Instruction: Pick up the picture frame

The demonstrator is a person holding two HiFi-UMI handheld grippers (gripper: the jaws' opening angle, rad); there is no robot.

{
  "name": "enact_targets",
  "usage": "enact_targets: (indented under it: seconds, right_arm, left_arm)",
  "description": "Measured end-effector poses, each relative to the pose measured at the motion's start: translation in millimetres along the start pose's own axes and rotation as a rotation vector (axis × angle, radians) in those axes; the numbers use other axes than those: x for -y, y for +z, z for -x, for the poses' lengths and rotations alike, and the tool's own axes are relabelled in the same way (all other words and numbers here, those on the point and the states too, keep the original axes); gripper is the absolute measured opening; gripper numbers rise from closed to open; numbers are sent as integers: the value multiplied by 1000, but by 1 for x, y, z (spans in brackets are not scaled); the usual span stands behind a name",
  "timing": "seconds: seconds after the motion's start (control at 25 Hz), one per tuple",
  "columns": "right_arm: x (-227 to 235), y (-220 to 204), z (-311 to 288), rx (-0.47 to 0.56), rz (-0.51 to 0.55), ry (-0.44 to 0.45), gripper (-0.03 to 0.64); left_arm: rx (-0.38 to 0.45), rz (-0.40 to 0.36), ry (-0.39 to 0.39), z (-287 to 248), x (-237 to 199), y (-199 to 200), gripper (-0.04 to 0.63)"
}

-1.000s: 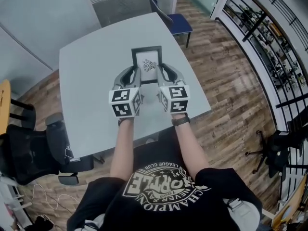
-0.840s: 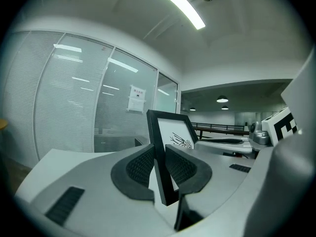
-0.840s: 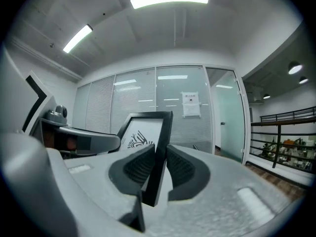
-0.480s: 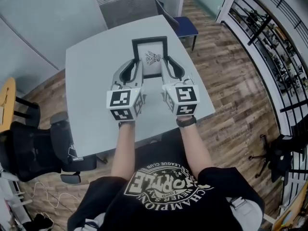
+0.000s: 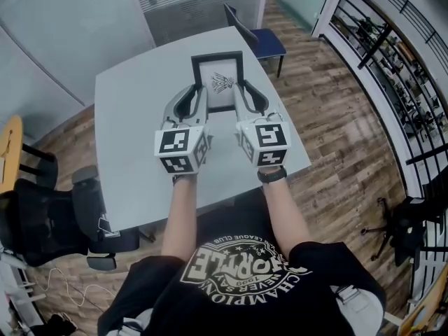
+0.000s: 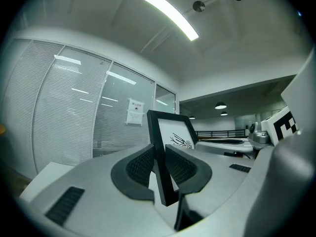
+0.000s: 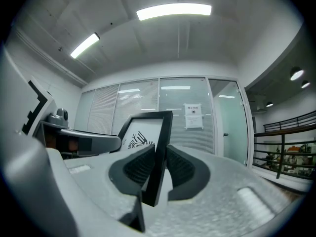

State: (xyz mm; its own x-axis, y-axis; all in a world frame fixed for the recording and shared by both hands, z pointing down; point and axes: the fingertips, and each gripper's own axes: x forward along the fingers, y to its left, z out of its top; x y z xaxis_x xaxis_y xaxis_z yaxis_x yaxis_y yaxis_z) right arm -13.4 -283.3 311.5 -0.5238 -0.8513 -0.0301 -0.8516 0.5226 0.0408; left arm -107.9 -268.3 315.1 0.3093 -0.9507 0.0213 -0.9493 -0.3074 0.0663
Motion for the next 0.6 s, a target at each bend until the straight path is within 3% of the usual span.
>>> enact_targets:
  seconds: [0.6]
  right_arm:
    - [13,14,2,17,89,-20,72]
  left_arm:
    - [13,-4,-8,-12,12,9,75]
